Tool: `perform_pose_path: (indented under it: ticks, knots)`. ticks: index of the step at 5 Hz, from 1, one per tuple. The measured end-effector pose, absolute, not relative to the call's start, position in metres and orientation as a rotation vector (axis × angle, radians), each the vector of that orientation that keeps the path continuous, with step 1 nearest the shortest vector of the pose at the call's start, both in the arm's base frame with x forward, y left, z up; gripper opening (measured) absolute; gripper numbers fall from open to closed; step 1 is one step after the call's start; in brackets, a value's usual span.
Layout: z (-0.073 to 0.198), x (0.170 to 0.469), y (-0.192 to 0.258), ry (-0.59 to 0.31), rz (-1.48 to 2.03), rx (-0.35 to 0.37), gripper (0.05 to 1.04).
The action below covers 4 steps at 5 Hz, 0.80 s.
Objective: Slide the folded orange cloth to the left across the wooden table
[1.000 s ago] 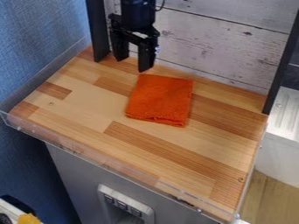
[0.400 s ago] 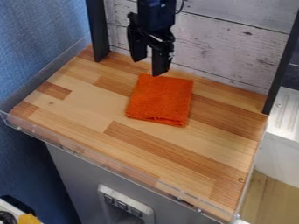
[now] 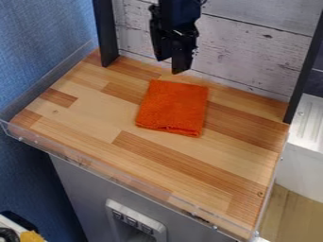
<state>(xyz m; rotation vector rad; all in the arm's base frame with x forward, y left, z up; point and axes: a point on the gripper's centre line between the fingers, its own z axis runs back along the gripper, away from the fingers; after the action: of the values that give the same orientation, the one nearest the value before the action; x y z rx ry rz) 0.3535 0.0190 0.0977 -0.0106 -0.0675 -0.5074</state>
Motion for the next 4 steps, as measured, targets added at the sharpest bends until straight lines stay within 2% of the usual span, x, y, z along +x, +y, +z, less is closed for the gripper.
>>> perform_pose_path:
  ticks: [1, 2, 3, 4]
  knots:
    - [0.082, 0.361, 0.016, -0.049, -0.519, -0.028, 0.388]
    - [0.069, 0.362, 0.009, -0.027, -0.533, -0.040, 0.182]
    - [0.059, 0.362, 0.007, -0.004, -0.534, -0.047, 0.071]
    - [0.052, 0.359, 0.007, 0.011, -0.526, -0.047, 0.062]
